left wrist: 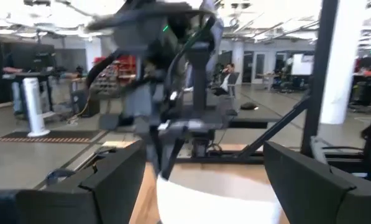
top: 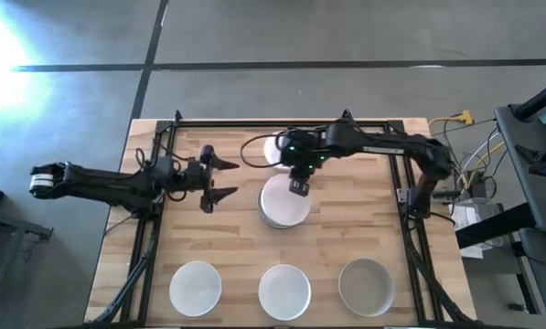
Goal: Nest bowls inside each other
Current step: Stack the white bowl on top of the brown bowl
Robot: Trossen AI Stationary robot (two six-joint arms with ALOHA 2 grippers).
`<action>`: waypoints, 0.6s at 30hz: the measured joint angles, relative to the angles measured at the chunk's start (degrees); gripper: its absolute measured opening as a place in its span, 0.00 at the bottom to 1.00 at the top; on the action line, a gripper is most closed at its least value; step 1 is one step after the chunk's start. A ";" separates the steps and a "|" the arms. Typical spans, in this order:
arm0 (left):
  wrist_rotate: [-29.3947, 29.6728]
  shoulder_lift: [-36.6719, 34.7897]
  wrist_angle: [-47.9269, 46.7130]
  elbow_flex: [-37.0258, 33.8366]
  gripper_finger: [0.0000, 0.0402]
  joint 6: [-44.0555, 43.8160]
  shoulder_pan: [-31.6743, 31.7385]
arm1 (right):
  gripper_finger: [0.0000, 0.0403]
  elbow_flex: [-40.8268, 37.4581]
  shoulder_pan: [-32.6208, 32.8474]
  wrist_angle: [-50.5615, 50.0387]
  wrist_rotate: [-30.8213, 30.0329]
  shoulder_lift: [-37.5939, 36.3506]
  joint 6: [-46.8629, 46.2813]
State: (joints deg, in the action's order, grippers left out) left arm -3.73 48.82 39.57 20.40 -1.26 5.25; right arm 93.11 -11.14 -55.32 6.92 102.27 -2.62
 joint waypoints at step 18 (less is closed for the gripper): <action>-0.30 -7.72 -4.59 -1.37 0.76 0.00 -1.30 | 0.02 9.78 -1.03 -6.65 1.41 11.20 3.77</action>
State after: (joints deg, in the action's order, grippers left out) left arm -4.03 41.10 34.98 19.03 -1.26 3.95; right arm 102.89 -12.16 -61.97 8.33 113.47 1.15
